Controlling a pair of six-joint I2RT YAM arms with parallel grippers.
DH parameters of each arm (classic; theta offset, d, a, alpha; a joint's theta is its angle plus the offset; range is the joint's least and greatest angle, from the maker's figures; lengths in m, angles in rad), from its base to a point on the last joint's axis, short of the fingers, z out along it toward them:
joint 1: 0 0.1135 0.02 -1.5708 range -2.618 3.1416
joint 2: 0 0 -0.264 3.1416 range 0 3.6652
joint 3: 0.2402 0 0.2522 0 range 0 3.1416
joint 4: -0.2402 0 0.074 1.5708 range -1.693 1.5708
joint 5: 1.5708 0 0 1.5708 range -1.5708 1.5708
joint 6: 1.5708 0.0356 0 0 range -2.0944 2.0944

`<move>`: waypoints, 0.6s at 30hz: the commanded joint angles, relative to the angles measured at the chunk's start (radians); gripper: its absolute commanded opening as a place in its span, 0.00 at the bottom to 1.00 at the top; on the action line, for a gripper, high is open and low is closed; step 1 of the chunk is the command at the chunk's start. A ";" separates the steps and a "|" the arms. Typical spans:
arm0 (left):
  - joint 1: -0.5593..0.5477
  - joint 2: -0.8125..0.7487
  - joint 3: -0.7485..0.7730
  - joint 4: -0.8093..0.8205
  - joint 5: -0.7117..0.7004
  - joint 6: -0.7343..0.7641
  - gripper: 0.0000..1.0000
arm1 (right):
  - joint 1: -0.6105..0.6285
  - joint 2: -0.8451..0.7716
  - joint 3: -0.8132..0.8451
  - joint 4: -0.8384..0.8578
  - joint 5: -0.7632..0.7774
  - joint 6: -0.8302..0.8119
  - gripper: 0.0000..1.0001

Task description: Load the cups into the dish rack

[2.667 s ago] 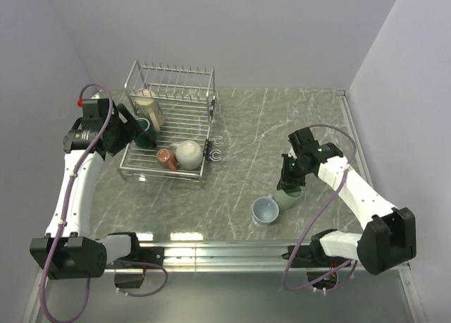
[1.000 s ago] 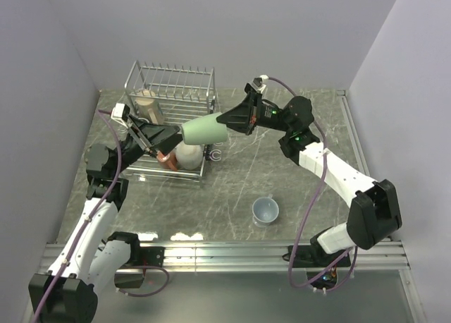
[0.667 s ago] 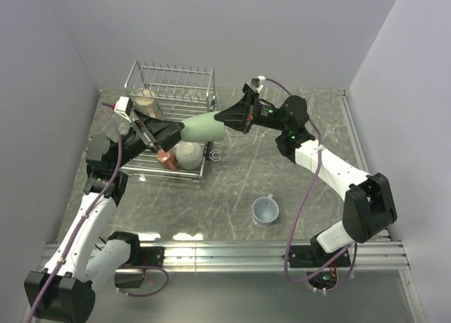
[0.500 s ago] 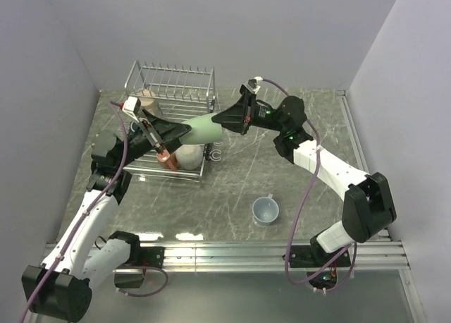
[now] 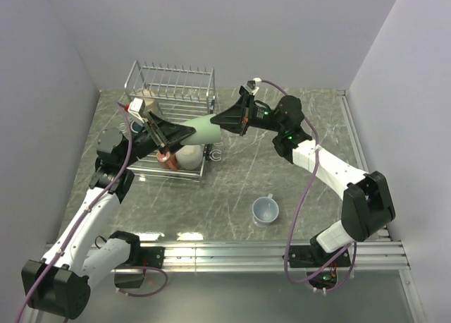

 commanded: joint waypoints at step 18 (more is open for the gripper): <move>0.070 0.166 0.634 -1.053 -0.495 0.591 0.15 | -0.291 -0.148 0.120 -1.233 0.217 -0.900 1.00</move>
